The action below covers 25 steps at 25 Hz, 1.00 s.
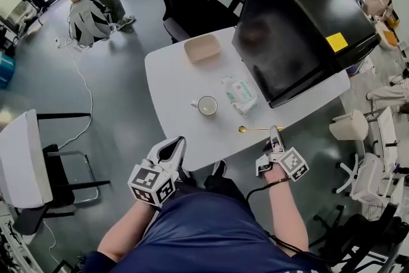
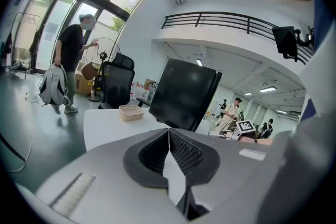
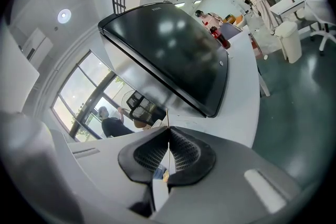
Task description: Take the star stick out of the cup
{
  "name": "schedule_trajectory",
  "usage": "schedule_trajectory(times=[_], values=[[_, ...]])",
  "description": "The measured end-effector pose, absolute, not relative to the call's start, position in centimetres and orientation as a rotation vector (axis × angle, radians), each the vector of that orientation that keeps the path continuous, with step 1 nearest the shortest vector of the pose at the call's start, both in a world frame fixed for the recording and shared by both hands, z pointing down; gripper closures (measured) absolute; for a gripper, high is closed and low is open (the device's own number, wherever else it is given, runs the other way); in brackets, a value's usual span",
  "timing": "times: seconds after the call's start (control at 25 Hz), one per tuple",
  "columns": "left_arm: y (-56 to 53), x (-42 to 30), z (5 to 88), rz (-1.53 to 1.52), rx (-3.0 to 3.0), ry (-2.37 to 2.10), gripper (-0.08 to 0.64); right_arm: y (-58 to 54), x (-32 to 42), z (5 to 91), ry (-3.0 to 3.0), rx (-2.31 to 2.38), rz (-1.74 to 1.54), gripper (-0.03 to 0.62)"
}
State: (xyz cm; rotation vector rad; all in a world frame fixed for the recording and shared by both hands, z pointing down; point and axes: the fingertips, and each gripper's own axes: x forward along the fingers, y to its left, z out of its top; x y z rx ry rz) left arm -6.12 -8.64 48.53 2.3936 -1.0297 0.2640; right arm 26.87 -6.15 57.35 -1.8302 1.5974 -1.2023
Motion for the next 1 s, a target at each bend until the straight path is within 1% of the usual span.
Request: schedule_trajectory(times=[0.36, 0.72, 1.0], values=[[-8.2, -6.0, 48.6, 0.272, 2.404, -1.001, 0.555, -4.6, 28.3, 56.9, 1.542, -1.856, -1.159, 0.58], [-8.1, -3.9, 48.9, 0.295, 2.441, -0.918, 0.555, -1.6, 30.5, 56.5, 1.44, -1.877, -1.103, 0.58], [-7.8, -2.7, 49.1, 0.296, 2.45, -0.881, 0.555, -0.5, 30.2, 55.8, 1.446, -1.851, -1.09, 0.58]])
